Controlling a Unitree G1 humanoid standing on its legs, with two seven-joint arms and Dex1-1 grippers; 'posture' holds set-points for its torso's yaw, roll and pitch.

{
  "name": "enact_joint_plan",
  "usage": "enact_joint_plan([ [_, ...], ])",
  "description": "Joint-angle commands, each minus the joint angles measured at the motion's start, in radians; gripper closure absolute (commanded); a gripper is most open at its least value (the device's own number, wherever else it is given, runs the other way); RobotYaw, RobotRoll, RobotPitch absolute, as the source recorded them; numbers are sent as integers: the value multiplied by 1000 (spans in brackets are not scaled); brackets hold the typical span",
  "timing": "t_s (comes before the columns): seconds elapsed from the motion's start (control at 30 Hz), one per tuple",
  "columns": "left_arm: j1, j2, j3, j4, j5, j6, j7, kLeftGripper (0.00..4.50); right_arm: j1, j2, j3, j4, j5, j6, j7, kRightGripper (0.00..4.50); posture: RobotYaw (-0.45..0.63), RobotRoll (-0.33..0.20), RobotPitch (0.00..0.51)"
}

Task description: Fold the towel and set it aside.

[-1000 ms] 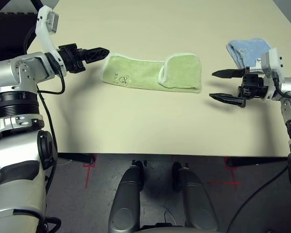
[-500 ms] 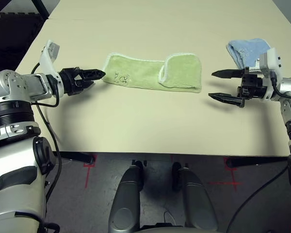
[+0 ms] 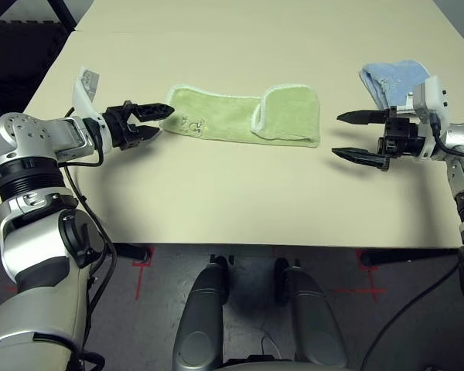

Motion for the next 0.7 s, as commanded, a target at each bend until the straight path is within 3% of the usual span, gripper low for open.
enact_joint_plan([
  [0.03, 9, -5, 15, 21, -14, 2, 18, 0, 14, -8, -7, -16, -5, 1, -1, 17, 25, 0, 265],
  [0.7, -17, -73, 34, 92, -34, -107, 58, 0, 11, -10, -4, -14, -11, 2, -7, 17, 22, 0, 262],
])
